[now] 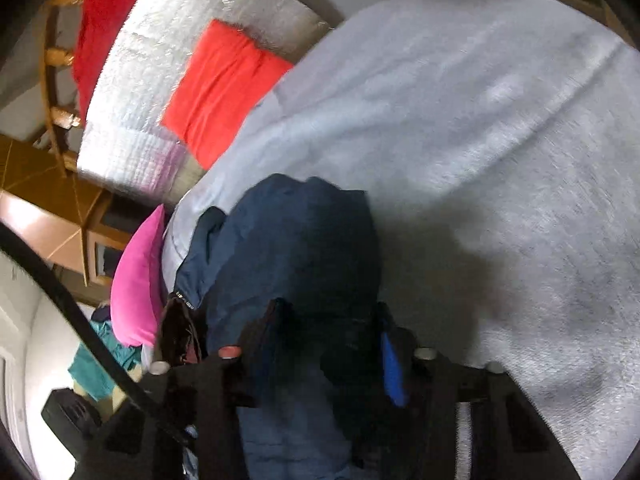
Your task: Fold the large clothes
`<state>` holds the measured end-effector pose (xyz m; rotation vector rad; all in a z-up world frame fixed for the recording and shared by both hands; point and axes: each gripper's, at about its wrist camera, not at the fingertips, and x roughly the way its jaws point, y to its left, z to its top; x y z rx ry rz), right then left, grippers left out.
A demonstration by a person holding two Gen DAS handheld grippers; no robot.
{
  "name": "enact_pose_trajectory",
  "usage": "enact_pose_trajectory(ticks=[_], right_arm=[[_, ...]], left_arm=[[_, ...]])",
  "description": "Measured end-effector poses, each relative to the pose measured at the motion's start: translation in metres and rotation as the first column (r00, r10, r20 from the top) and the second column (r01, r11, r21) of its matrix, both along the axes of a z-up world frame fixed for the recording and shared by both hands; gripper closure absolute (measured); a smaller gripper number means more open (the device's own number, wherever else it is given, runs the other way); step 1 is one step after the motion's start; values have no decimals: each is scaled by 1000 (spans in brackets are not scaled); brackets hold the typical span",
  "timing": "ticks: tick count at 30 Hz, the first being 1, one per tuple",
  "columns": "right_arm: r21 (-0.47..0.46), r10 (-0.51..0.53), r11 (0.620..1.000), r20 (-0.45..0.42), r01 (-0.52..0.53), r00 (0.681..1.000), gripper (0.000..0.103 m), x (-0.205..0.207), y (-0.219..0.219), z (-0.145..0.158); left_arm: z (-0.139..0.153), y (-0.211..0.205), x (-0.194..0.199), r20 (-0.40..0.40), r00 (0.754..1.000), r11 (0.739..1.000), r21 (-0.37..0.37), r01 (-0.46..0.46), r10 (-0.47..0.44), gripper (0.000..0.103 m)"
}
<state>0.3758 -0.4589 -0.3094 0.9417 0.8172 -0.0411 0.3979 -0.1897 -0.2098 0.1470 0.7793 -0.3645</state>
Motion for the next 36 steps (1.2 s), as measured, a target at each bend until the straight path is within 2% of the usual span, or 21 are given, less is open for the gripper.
enact_pose_trajectory(ticks=[1,2,6,9,13,14,15,17,18,20,23,24,26,30,32,33,34,36], right_arm=[[-21,2,1000,4,-1,1000,63,1,3,4],[-40,2,999,10,-2,1000,65,2,7,6],[-100,-4,995,38,8,999,67,1,16,17],[-124,-10,992,50,16,999,67,0,18,22],[-134,-23,991,34,28,999,67,2,20,21],[-130,-30,991,30,33,999,66,3,20,20],[-126,-34,991,29,37,999,65,3,20,19],[-113,-43,993,24,46,999,63,3,20,19],[-107,-46,993,25,48,999,63,4,21,19],[-104,-48,993,27,51,998,55,3,21,21],[-111,-56,992,28,58,998,54,2,21,23],[-110,-60,992,29,63,998,52,2,22,22],[-103,-58,993,19,59,998,42,4,23,18],[-136,-34,990,14,35,999,43,9,32,14],[-183,-31,982,30,36,999,54,7,36,21],[-204,-32,978,39,39,999,56,6,38,25],[-216,-31,975,51,42,998,56,4,40,27],[-237,-22,971,52,34,998,56,5,42,29]], left_arm=[[4,7,2,-1,1000,1000,-23,0,0,70],[8,14,4,2,1000,999,-41,-4,4,77],[36,58,8,44,998,991,-130,-38,44,79],[55,98,10,64,993,983,-160,-86,97,79],[61,160,16,39,979,967,-164,-193,202,79],[60,179,19,21,971,958,-168,-231,237,76],[57,201,21,-12,961,945,-179,-274,276,71],[50,237,25,-90,938,912,-221,-347,335,33],[45,251,25,-119,926,894,-242,-376,358,27],[37,281,24,-184,898,844,-309,-438,399,26],[20,310,27,-281,865,774,-390,-499,416,25],[14,312,29,-303,860,762,-403,-507,412,25],[0,312,37,-355,852,745,-424,-514,386,25],[-17,294,48,-394,860,737,-465,-490,323,27],[-19,280,50,-377,875,749,-472,-465,305,27],[-17,277,50,-366,880,755,-471,-455,302,28],[-15,271,50,-353,889,763,-475,-438,291,35],[-9,259,48,-322,907,780,-479,-404,272,36]])
